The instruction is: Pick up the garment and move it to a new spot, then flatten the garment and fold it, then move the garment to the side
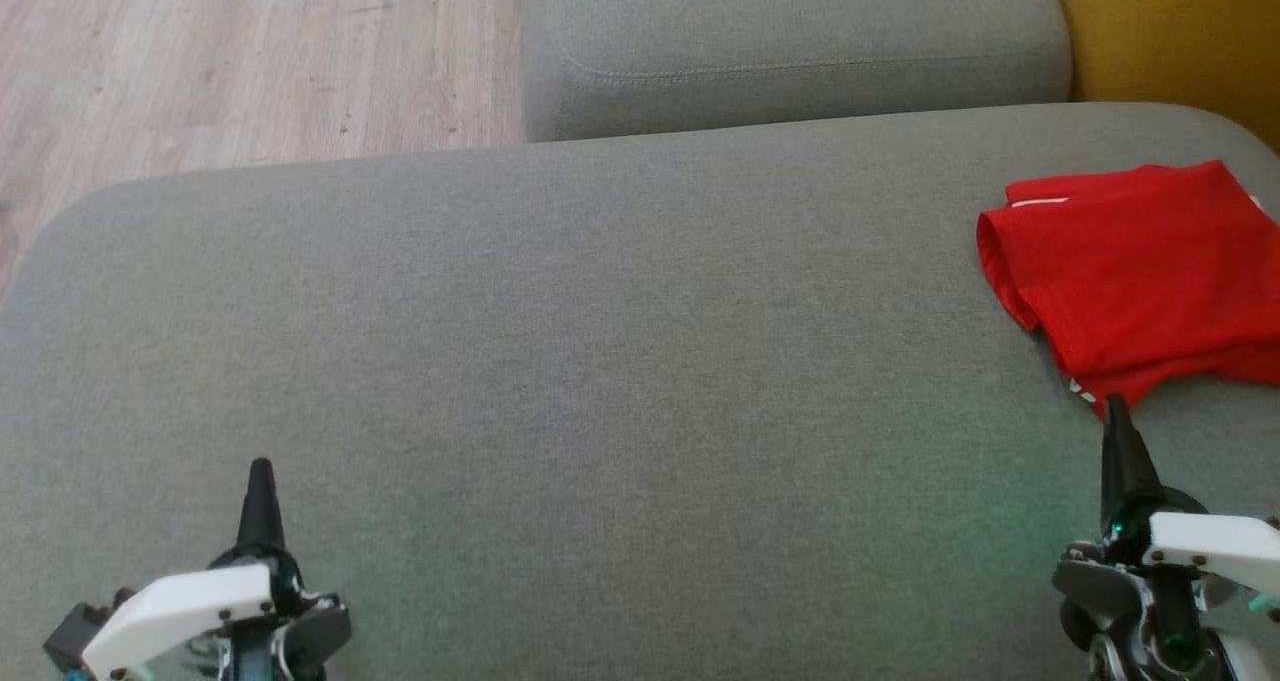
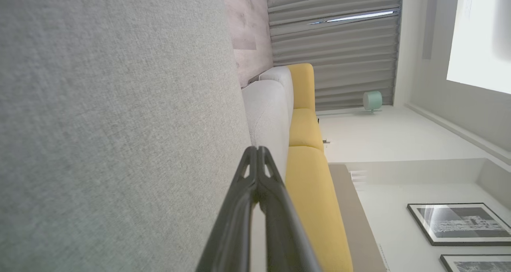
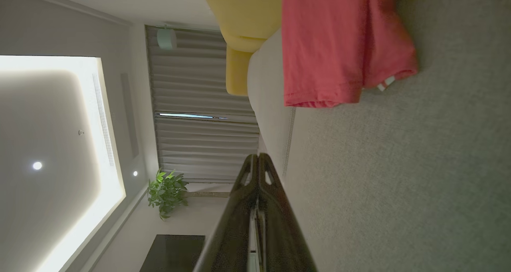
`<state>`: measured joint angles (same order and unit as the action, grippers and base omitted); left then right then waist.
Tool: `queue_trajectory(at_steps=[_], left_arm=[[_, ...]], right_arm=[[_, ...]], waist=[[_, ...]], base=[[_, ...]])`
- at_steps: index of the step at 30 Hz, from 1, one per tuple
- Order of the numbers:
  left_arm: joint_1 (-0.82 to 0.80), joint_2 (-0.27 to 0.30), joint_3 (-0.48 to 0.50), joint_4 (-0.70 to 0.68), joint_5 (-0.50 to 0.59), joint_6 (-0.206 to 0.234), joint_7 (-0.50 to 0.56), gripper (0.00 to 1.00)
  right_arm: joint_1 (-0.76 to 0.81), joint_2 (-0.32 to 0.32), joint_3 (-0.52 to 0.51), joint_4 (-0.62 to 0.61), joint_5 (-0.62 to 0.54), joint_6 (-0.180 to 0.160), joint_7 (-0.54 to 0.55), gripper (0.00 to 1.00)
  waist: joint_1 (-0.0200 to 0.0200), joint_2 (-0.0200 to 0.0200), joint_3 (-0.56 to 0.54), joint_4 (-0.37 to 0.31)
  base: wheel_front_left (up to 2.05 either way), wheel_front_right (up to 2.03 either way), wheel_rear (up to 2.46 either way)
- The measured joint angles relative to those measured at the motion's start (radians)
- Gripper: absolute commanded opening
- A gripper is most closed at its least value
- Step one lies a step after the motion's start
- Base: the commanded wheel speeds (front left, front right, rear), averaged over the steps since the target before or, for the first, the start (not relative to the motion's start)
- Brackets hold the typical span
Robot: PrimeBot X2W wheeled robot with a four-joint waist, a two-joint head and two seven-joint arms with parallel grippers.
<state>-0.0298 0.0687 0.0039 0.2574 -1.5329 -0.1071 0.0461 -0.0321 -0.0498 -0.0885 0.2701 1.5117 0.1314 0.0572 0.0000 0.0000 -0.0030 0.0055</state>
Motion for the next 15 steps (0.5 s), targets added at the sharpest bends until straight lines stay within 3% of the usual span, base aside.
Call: queue_trajectory(at_steps=[8, 15], left_arm=[[-0.009, -0.001, 0.03, 0.015, -0.098, -0.016, 0.025, 0.0], [-0.026, -0.001, 0.032, 0.015, -0.105, -0.017, 0.033, 0.0]], right_arm=[[-0.009, 0.0, -0.013, 0.004, 0.106, 0.0, 0.023, 0.0], [-0.025, 0.0, -0.016, 0.005, 0.115, 0.0, 0.024, 0.0]], waist=[[0.0, 0.0, 0.006, -0.006], [0.0, 0.0, 0.006, -0.006]], base=[[0.0, 0.0, 0.0], [0.0, 0.0, 0.0]])
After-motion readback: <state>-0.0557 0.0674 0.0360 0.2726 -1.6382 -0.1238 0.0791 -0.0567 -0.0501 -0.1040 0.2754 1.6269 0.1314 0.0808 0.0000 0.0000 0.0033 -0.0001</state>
